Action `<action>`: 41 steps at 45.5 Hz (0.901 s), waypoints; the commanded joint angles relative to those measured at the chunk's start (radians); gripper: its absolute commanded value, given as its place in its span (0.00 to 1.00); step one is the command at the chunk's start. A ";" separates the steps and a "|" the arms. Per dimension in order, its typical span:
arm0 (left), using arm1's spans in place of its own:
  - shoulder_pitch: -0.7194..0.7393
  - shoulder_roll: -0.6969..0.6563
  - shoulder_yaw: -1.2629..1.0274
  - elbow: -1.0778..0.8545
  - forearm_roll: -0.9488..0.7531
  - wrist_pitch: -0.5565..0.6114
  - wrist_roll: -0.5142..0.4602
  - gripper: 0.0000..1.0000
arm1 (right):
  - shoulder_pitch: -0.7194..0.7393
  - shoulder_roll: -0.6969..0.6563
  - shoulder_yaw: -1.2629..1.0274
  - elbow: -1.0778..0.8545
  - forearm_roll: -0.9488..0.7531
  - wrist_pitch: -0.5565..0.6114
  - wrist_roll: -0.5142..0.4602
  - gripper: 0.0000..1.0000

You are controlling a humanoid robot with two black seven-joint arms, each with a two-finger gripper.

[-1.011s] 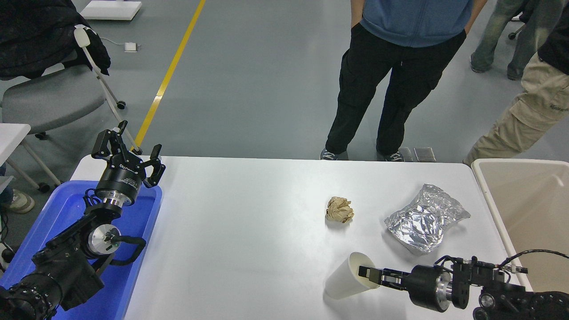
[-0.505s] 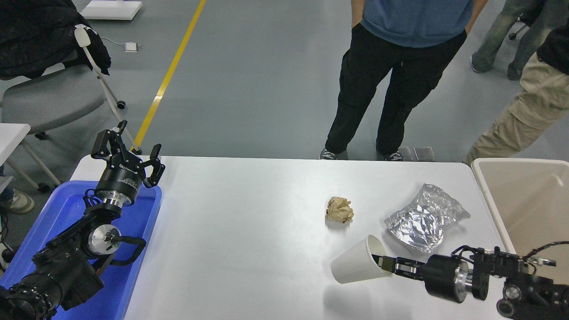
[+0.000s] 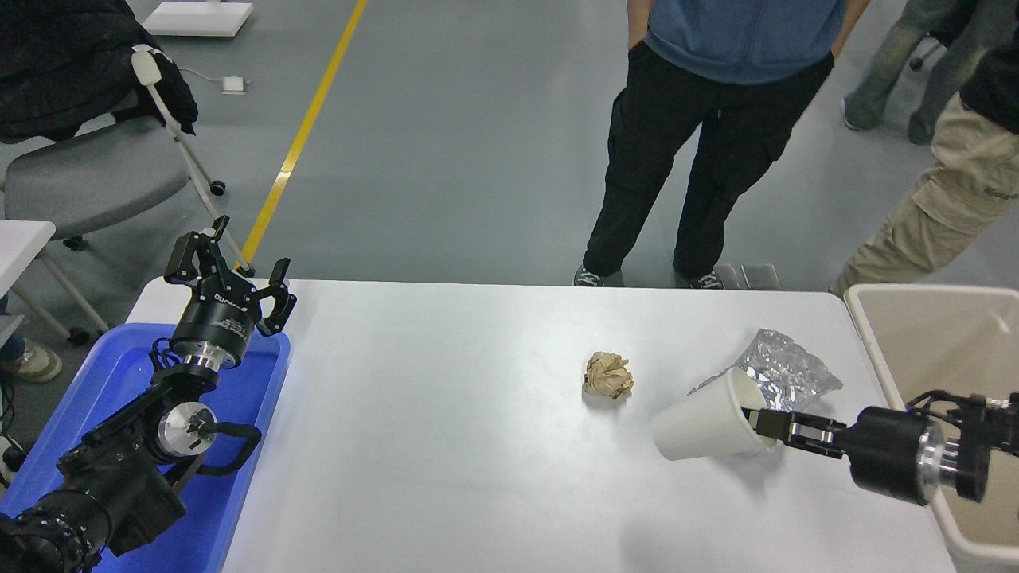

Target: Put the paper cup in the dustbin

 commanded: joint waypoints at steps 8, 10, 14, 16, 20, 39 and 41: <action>0.000 0.000 0.000 0.000 0.000 0.000 0.000 1.00 | 0.209 -0.145 0.002 -0.013 0.088 0.159 -0.008 0.00; 0.000 0.000 0.000 0.000 0.000 0.000 0.000 1.00 | 0.232 -0.145 0.001 -0.040 0.113 0.170 -0.009 0.00; 0.000 0.000 0.000 0.000 0.000 0.000 0.000 1.00 | 0.251 -0.140 0.004 -0.118 0.158 0.176 -0.009 0.00; 0.000 0.000 0.000 0.000 0.000 0.000 -0.001 1.00 | 0.252 -0.136 0.004 -0.164 0.187 0.176 -0.009 0.00; 0.000 0.002 0.000 0.000 0.000 0.000 0.000 1.00 | 0.251 -0.133 0.002 -0.255 0.256 0.175 -0.009 0.00; 0.000 0.002 0.000 0.000 0.000 0.000 0.000 1.00 | 0.199 -0.022 -0.202 -0.772 0.840 0.175 -0.011 0.00; 0.000 0.002 0.000 0.000 0.000 0.002 0.000 1.00 | 0.183 -0.006 -0.225 -0.807 0.906 0.176 -0.012 0.00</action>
